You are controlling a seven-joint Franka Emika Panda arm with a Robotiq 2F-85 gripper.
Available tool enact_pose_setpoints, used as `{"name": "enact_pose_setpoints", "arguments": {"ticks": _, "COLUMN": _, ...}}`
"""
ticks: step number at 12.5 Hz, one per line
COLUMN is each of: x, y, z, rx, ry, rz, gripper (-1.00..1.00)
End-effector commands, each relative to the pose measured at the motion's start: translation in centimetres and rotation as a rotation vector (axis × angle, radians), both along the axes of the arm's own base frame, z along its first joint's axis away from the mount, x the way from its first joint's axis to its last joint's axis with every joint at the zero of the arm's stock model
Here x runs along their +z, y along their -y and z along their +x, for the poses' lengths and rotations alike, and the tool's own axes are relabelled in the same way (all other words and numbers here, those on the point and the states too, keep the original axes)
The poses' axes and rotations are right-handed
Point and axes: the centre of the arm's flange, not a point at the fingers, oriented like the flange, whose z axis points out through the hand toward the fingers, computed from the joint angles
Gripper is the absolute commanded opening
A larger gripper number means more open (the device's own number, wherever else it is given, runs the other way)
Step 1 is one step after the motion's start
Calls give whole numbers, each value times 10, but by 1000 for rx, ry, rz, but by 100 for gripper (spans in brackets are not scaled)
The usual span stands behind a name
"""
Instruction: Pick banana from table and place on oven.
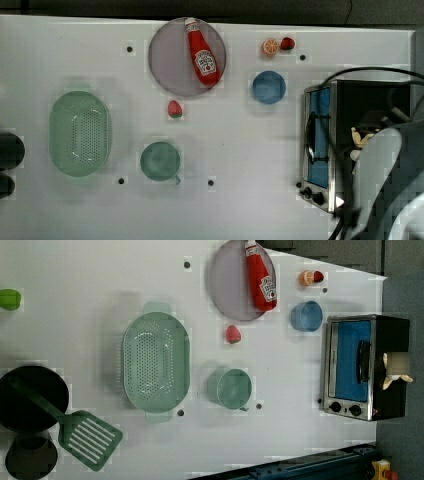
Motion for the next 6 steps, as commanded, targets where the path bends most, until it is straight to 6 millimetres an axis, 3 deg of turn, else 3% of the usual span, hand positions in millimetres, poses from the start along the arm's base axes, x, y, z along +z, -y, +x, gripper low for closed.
{"name": "enact_pose_setpoints", "arguments": {"ticks": 1, "x": 38, "y": -128, "z": 18, "rx": -131, "ry": -49, "rz": 32, "gripper": 100}}
{"name": "enact_pose_setpoints", "arguments": {"ticks": 4, "x": 46, "y": -234, "z": 35, "rx": -272, "ry": -27, "rz": -4, "gripper": 100}}
{"name": "enact_pose_setpoints", "arguments": {"ticks": 6, "x": 49, "y": -275, "z": 38, "rx": -347, "ry": -3, "rz": -15, "gripper": 100}}
